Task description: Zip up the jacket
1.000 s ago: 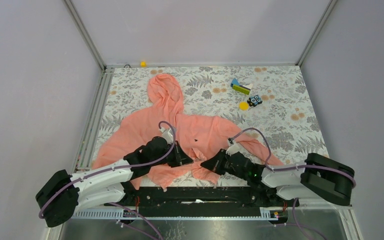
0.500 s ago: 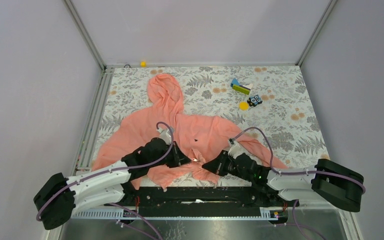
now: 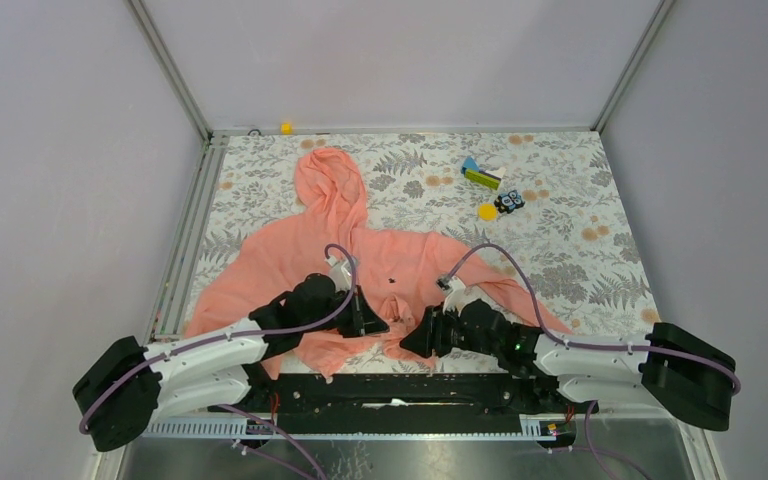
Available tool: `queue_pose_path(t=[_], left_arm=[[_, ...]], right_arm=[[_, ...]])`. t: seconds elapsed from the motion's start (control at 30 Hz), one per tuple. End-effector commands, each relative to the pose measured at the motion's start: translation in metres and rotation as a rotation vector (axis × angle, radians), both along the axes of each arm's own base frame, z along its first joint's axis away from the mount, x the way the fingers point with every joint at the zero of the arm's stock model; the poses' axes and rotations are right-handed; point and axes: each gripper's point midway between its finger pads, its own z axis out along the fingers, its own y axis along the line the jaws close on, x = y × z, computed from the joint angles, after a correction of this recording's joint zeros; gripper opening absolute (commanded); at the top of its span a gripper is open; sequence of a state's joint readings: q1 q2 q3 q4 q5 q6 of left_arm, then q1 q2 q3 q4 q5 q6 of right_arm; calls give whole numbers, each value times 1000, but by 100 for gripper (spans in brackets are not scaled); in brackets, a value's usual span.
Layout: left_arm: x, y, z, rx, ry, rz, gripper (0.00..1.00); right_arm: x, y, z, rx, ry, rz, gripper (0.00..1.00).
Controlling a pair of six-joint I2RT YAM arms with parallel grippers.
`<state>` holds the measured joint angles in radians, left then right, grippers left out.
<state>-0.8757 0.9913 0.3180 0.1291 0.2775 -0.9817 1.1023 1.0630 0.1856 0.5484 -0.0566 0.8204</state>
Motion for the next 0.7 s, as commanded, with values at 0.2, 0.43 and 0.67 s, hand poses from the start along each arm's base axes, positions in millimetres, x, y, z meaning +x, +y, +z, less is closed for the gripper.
queue_pose_path(t=[0.2,0.43,0.67], left_arm=[[-6,-6,30,-89,-73,-63,0],[-6,-9,49,-129,-119,-83,0],[-6,-6,62,-146,-151,-77,0]], right_arm=[[17,1,40,131,108,-12,30],[12,11,54,196,92,75,40],[19,15,57,198,71,64,43]])
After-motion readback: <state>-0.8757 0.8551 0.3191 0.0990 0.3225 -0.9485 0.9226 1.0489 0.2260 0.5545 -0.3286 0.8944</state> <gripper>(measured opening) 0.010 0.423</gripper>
